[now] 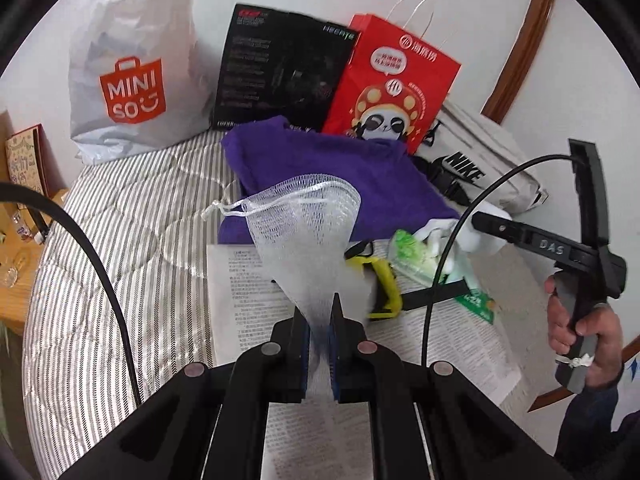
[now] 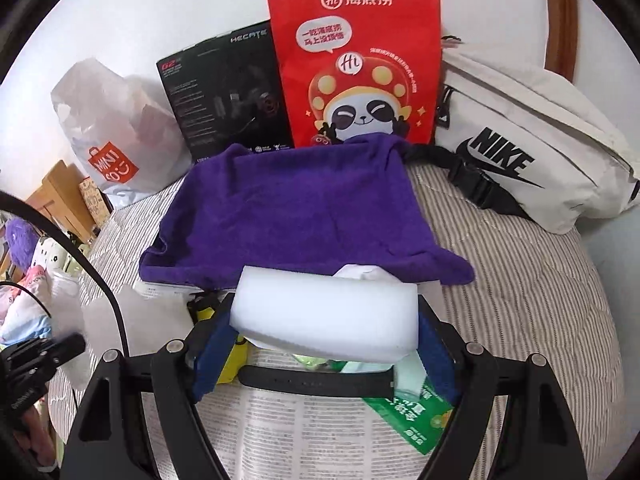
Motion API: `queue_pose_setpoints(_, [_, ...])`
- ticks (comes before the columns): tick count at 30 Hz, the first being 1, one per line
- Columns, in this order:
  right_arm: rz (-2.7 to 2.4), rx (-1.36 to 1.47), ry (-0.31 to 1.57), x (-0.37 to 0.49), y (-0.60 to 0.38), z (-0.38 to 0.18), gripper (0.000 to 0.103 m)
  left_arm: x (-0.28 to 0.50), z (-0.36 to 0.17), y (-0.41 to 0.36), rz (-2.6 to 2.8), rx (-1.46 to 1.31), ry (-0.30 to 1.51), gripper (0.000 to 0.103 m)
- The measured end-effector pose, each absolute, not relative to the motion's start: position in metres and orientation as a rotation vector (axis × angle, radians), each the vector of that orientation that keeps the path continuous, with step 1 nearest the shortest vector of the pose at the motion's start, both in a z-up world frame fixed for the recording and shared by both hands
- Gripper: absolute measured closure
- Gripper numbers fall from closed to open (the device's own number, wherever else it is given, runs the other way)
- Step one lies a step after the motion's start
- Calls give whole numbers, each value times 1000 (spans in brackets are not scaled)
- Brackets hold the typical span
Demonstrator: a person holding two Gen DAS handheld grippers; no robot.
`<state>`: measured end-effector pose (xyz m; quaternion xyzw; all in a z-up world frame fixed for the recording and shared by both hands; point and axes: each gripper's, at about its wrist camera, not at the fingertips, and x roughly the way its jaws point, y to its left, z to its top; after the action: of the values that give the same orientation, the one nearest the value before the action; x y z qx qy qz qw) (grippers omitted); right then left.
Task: Organize soft objects
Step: 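Carry the mesh bag and sponge block toward the purple towel with both grippers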
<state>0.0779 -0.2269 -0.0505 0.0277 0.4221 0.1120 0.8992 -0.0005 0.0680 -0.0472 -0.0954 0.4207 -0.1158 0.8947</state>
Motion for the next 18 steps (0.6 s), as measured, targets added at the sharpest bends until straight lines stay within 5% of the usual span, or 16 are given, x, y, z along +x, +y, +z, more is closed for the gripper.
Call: queue_pose_setpoints(18, [272,38,865,65,-228,-47,21,-27,-39,88,-168,-219,908,95])
